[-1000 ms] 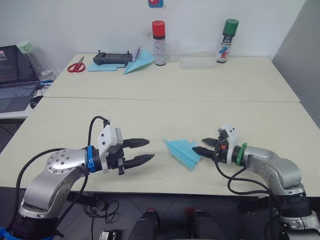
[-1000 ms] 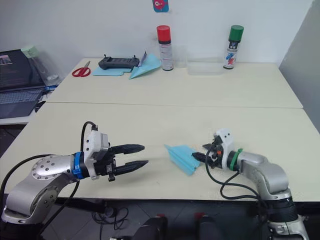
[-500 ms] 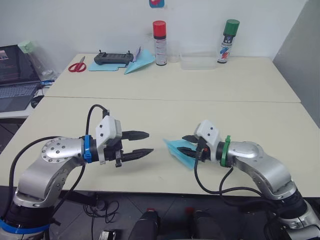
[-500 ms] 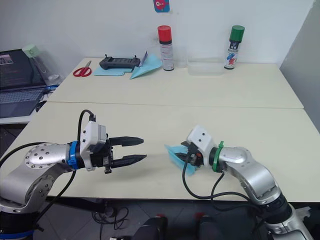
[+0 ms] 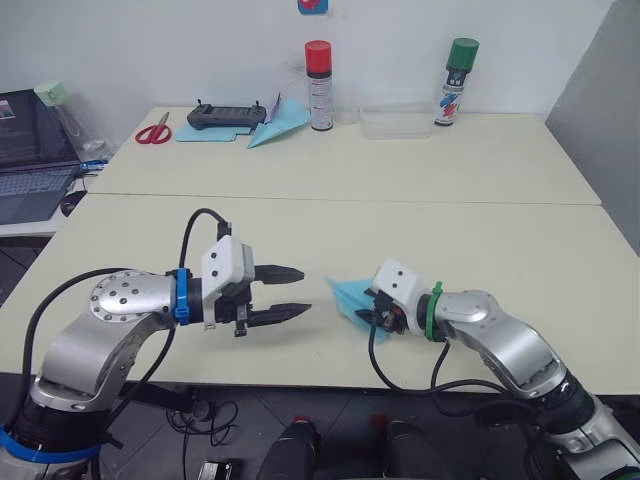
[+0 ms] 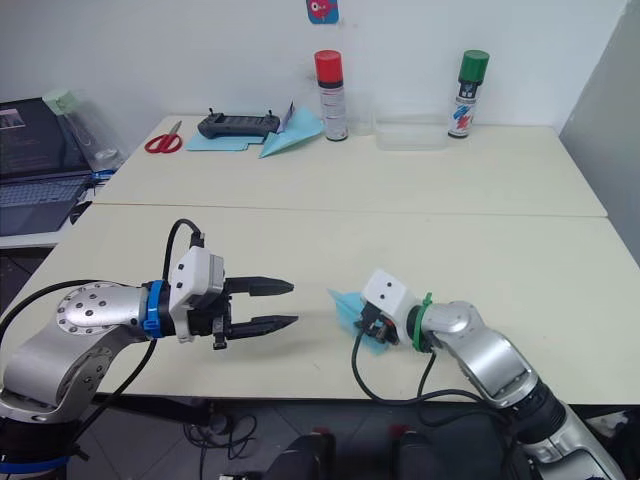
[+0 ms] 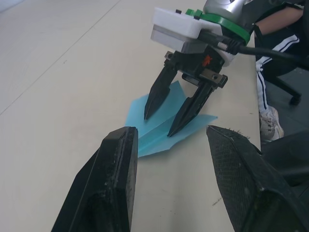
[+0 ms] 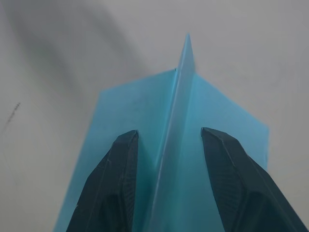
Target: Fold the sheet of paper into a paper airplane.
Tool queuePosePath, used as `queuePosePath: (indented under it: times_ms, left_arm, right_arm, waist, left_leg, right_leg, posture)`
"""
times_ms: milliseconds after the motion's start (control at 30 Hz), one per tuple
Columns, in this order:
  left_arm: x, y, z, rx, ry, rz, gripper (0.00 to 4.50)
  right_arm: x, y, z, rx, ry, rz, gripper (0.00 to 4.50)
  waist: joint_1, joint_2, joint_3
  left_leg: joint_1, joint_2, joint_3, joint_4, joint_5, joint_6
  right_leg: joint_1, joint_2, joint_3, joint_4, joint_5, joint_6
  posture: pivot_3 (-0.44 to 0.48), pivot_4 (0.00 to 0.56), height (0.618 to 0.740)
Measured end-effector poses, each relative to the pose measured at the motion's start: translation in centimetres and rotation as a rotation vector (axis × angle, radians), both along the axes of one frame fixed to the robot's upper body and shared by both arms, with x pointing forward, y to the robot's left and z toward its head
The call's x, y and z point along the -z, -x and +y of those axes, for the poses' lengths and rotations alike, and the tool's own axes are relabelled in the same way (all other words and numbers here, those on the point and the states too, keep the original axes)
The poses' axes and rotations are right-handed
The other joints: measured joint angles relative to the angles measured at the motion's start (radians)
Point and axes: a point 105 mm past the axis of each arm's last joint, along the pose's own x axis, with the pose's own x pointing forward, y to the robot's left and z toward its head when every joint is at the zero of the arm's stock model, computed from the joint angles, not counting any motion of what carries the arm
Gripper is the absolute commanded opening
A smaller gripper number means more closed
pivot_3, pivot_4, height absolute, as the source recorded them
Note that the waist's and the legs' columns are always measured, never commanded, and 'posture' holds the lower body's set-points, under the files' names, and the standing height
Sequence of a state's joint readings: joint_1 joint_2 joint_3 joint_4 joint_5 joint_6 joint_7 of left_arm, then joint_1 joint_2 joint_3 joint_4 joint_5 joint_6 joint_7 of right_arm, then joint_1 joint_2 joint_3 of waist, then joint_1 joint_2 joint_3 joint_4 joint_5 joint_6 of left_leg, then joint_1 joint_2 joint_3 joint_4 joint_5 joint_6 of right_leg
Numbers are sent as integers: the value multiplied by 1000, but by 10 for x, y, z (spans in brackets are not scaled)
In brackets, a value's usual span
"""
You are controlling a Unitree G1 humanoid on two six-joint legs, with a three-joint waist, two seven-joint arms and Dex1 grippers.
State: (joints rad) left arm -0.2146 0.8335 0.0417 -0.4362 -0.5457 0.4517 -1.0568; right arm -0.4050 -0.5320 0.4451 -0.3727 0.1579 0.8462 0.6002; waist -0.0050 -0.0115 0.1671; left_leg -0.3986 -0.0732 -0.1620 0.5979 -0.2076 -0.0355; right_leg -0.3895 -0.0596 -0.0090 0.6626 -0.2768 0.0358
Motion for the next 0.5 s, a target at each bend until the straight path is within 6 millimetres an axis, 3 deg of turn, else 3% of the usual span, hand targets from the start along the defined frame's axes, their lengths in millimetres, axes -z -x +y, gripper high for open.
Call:
queuePosePath:
  times_ms: [67,200,400,500]
  left_arm:
    - [0,0,-1,-1,4,-1,2568]
    - [0,0,-2,0,7,-2,2568]
    - [0,-1,-3,-7,20,-4,2568]
    - [-2,-2,-6,5,25,-3,2568]
  right_arm:
    - [4,0,-2,2,18,3,1608]
    - [7,2,-4,0,29,11,141]
    - [8,6,-8,7,22,13,65]
    - [4,2,-23,104,-34,36,65]
  waist:
    - [0,0,0]
    - [0,0,0]
    - [0,0,0]
    - [4,0,0]
  left_leg:
    - [0,0,0,0,0,0]
    - [0,0,0,0,0,0]
    - [0,0,0,0,0,0]
    - [-1,0,-1,1,0,0]
  right_leg:
    - [0,0,0,0,0,0]
    - [0,0,0,0,0,0]
    - [0,0,0,0,0,0]
    - [0,0,0,0,0,0]
  posture:
    - [0,150,740]
    - [0,150,740]
    - [0,150,740]
    - [0,150,740]
